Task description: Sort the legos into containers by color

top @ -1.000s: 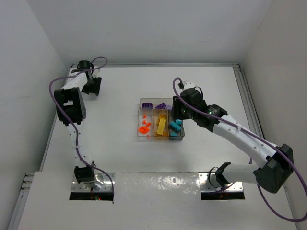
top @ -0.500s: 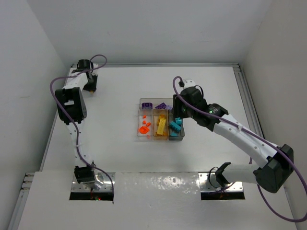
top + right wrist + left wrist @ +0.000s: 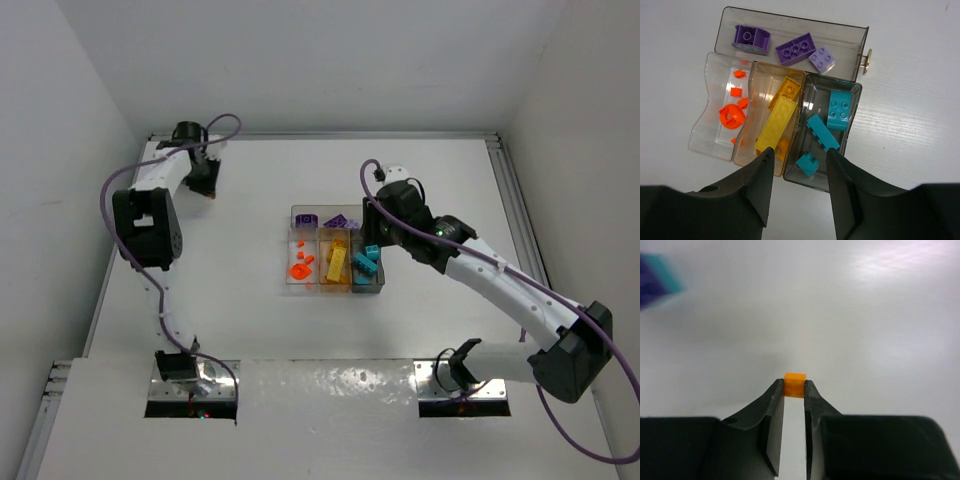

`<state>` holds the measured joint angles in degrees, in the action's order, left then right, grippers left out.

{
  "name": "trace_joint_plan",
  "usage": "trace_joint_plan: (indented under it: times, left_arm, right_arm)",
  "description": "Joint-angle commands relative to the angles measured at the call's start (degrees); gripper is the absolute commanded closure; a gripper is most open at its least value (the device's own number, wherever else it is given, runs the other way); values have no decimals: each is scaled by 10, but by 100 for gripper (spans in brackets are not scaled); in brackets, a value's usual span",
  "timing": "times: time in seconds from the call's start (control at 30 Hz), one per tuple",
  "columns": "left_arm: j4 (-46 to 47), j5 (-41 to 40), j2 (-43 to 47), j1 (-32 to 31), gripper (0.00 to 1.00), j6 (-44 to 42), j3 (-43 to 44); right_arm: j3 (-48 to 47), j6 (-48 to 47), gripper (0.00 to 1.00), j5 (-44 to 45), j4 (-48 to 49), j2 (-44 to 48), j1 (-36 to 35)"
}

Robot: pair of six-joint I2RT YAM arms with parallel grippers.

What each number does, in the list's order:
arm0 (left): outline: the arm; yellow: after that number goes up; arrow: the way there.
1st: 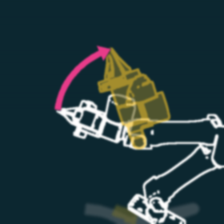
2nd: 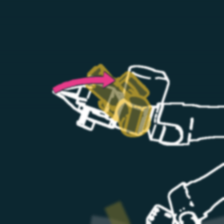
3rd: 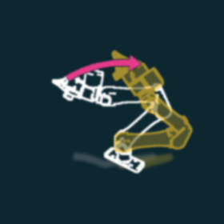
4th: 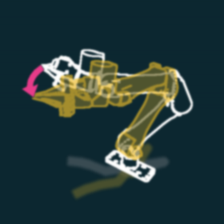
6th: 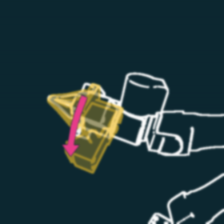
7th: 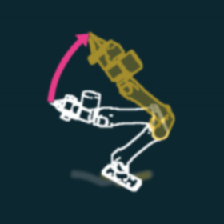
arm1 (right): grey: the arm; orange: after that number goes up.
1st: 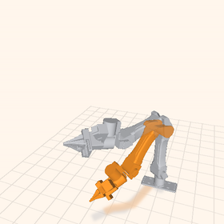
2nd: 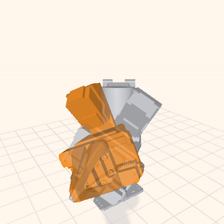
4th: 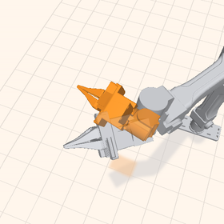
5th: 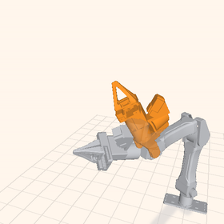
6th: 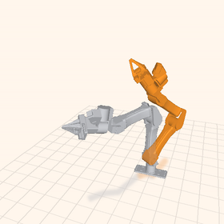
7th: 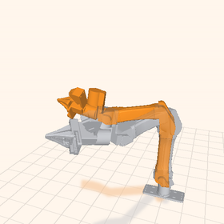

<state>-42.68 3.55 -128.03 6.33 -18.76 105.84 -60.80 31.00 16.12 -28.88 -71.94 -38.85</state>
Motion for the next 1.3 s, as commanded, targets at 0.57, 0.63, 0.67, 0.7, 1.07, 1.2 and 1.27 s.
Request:
trace_joint_plan:
  times: [0.57,0.63,0.67,0.7,1.07,1.2,1.27]
  left_arm:
    - [69,181,205,-410,100,27,-201]
    - [75,190,192,-411,99,34,-194]
    - [70,196,183,-414,98,34,-186]
    - [68,197,178,-415,99,34,-183]
    - [64,153,139,-417,59,36,-157]
    - [19,125,143,-417,42,29,-106]
    - [13,106,157,-412,37,28,-78]
  right_arm:
    - [56,39,55,156,-18,183,-2]
    - [62,48,55,157,-25,193,-2]
    - [67,50,55,156,-28,197,-2]
    - [68,54,55,155,-28,200,-2]
    - [67,61,54,151,-34,208,-3]
    - [53,53,54,150,-41,204,-2]
    - [50,49,54,148,-42,203,-3]
